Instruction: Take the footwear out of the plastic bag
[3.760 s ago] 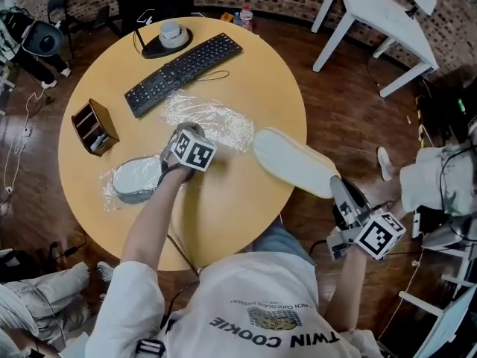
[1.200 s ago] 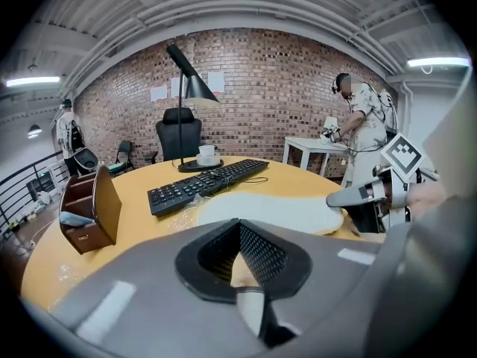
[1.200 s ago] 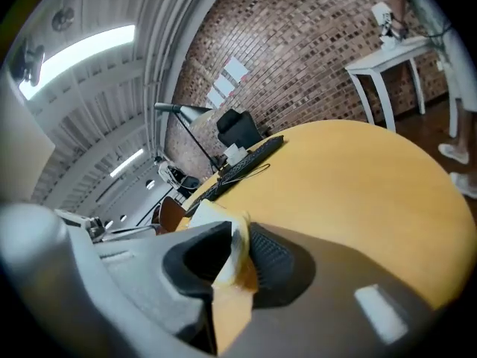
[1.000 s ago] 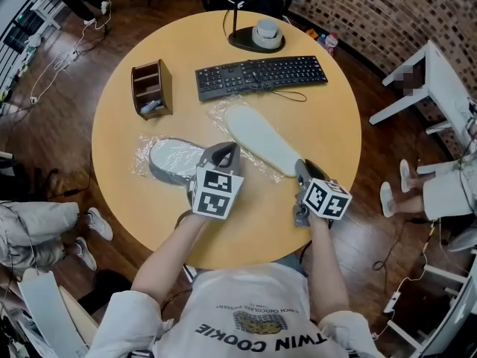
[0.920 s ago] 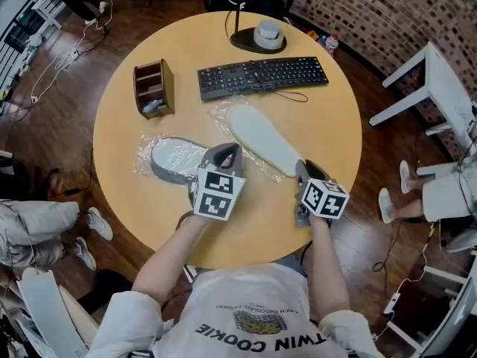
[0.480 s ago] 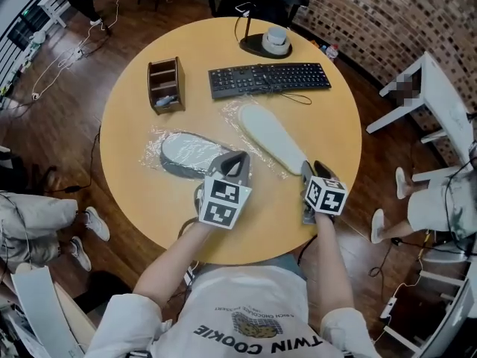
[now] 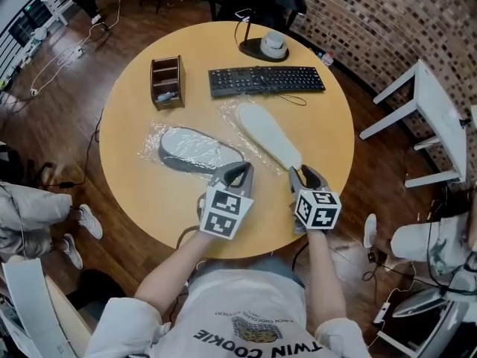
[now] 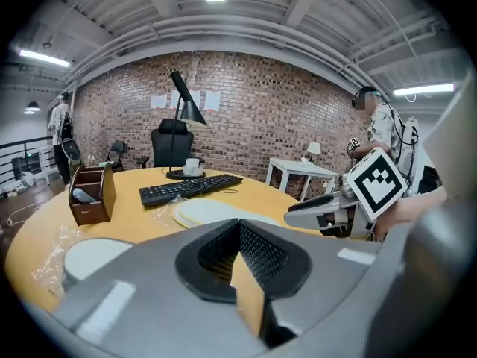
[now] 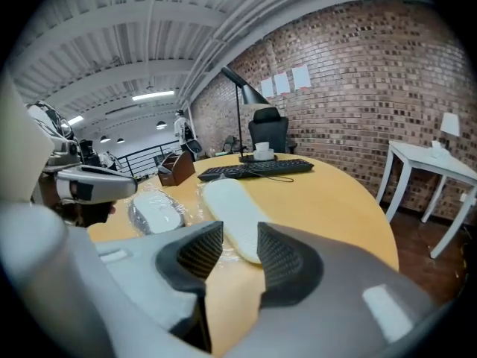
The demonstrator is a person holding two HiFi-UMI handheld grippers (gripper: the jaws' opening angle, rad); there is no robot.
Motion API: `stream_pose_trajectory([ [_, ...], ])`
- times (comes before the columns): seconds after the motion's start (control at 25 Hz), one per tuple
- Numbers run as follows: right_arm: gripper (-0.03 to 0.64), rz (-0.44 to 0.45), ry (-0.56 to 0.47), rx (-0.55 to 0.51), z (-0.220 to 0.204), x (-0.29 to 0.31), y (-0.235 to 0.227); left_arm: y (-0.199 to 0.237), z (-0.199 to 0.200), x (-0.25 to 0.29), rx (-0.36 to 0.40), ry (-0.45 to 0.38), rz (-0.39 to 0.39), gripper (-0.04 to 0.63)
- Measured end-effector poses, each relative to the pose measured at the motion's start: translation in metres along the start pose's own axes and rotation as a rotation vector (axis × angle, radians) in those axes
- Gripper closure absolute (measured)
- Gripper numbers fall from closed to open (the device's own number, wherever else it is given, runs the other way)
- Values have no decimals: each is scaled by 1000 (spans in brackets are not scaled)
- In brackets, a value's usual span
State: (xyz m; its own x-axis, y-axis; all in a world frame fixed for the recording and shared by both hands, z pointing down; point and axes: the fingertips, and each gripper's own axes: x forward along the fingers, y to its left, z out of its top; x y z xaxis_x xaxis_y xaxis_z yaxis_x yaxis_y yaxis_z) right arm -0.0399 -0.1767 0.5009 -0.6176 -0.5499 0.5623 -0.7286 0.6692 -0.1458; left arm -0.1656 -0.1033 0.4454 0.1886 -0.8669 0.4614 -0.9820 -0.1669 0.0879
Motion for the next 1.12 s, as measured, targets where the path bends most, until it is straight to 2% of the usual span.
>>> stream_pose_trajectory([
  [0.2, 489, 101, -31, -16, -1, -29, 24, -30, -7, -11, 1, 0, 18, 592],
  [0.36, 512, 182, -70, -46, -4, -63, 33, -64, -15, -21, -4, -5, 74, 592],
  [0.56, 563, 256, -122, -97, -23, -120, 26, -134, -26, -32, -17, -21, 132, 591],
  [0.88, 592, 341, -157, -145, -64, -215, 3, -249, -40, -67, -22, -47, 236, 591],
  [1.12, 598, 399, -172, -148, -87, -272, 15, -300, -46, -101, -22, -52, 281, 591],
])
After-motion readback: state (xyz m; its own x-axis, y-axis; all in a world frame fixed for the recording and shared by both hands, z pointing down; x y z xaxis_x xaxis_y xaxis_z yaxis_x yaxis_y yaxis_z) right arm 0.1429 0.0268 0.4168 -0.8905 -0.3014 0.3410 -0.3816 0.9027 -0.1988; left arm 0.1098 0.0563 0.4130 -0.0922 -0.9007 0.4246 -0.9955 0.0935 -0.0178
